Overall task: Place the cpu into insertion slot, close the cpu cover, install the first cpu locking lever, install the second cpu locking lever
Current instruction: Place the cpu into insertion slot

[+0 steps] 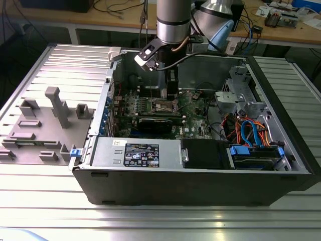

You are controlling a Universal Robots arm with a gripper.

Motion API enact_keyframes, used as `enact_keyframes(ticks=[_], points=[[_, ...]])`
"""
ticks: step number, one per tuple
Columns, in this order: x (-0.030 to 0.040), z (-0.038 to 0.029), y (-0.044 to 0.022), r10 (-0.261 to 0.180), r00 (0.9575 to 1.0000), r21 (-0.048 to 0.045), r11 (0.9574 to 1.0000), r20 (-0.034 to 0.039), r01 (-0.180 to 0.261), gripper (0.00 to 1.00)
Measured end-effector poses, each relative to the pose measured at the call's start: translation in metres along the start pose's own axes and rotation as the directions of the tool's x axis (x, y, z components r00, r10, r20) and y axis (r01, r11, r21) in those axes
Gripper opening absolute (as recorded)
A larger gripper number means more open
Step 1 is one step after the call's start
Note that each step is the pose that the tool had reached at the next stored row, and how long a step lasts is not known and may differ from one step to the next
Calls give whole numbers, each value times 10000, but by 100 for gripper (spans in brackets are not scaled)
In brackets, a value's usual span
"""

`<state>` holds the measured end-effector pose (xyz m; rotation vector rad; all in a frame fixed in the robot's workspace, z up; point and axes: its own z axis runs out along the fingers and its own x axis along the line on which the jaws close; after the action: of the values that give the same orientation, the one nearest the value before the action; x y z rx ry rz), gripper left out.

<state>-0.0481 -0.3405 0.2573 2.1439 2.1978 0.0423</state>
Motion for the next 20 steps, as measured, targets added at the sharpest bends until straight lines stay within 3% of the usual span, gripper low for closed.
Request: enact_keyframes(ticks=[9, 15, 20], points=[[31, 183, -42, -20, 10000, -1, 10000, -2, 20, 54], [89, 301, -75, 5, 10000, 0, 10000, 0, -5, 54], [103, 438, -99, 20, 10000, 0, 10000, 0, -20, 54]])
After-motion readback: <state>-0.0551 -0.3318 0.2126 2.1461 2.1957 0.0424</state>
